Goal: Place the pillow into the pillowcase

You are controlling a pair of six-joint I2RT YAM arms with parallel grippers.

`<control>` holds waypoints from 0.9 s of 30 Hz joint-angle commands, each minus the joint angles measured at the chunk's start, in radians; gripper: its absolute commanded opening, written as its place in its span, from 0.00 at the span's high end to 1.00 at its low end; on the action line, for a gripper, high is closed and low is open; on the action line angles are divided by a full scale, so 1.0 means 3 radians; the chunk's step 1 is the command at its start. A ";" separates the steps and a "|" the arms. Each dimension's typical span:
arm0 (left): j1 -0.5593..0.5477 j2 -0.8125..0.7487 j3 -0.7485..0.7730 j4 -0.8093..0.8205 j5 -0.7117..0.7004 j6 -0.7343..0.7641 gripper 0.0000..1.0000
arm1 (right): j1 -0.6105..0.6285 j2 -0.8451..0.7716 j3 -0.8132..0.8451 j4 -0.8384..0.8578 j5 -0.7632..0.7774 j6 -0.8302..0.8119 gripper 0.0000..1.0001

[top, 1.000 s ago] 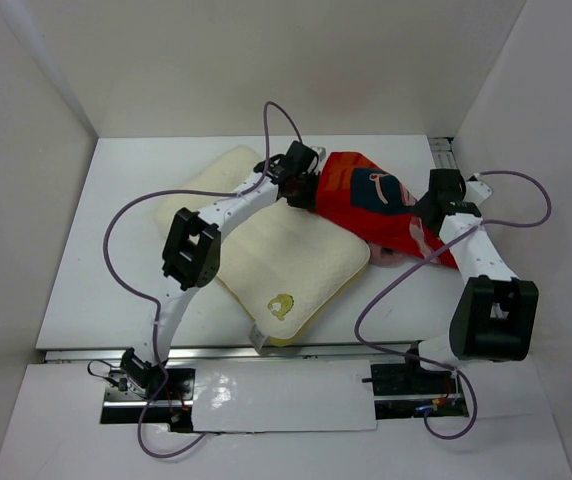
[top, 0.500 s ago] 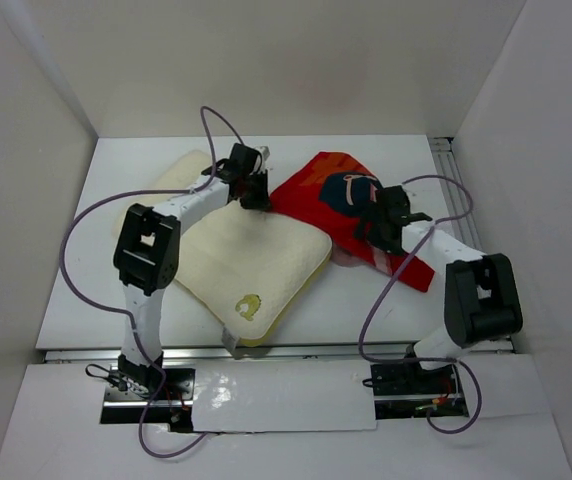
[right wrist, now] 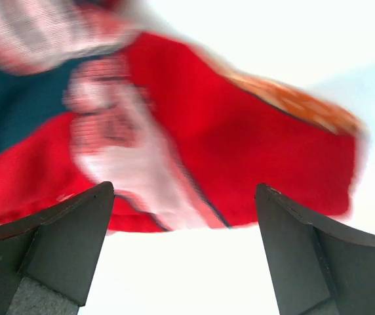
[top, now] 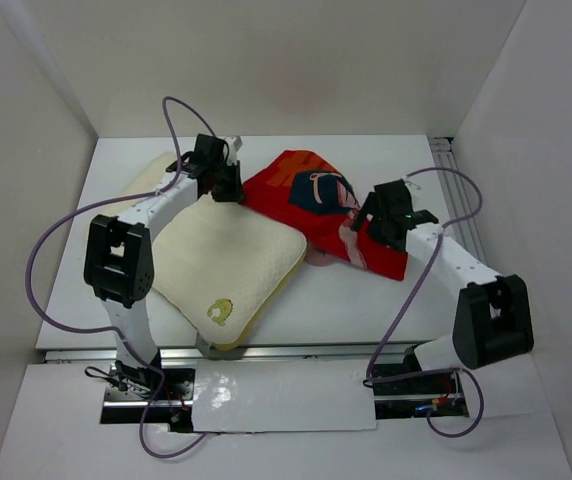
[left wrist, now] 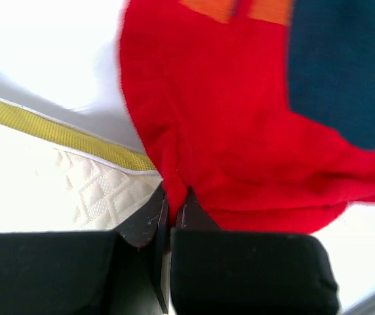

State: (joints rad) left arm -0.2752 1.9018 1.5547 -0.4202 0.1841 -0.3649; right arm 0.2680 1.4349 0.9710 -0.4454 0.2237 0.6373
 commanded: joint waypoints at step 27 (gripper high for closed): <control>-0.0253 -0.0387 0.0626 0.0046 0.0404 0.0214 1.00 | -0.0909 0.0069 -0.0696 0.0447 -0.0613 -0.0159 1.00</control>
State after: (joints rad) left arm -0.3542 1.8591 1.6836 -0.4347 0.2802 -0.3164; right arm 0.0036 1.4498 0.7349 -0.3927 0.0700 0.6319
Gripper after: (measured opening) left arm 0.087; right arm 0.241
